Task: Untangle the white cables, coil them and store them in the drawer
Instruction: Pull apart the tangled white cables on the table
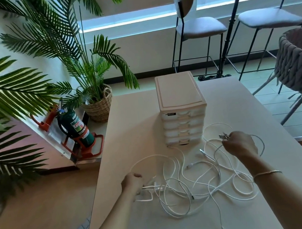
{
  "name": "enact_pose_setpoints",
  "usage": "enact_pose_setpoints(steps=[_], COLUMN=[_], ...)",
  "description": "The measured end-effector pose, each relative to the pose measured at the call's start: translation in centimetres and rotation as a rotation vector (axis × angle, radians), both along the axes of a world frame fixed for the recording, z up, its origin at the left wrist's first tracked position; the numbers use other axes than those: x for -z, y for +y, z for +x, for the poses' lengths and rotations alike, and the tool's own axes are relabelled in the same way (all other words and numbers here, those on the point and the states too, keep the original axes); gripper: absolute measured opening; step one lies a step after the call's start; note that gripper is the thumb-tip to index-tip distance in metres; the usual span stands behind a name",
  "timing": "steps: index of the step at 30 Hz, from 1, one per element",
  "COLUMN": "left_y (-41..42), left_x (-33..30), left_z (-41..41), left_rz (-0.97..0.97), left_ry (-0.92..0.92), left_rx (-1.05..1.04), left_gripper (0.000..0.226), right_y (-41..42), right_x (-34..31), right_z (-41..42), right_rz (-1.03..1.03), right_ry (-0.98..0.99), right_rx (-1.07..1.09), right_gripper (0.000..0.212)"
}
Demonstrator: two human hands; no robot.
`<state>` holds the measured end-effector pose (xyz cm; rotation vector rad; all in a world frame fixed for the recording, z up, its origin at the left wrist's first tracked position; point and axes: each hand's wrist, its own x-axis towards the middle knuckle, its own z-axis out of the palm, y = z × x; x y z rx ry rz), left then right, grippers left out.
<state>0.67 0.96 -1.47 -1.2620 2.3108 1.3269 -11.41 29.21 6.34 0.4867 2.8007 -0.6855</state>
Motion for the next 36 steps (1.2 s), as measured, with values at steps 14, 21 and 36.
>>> enact_pose_setpoints(steps=[14,21,36], left_y=[0.8,-0.6,4.4], left_x=[1.6,-1.8,-8.7], left_z=[2.6,0.7,-2.6], left_rz=[-0.546,-0.43,0.612], left_ry=[-0.133,0.049,0.558], left_rx=[0.608,0.476,-0.028], left_gripper=[0.032,0.014,0.01], right_y=[-3.1,-5.0,-11.2], right_x=[0.9,-1.5,-2.8], right_z=[-0.3,0.1,4.0], right_rz=[-0.044,-0.234,-1.131], right_ry=[0.044,0.148,-0.19], right_rx=[-0.132,-0.267,-0.314], right_gripper=[0.033,0.035,0.019])
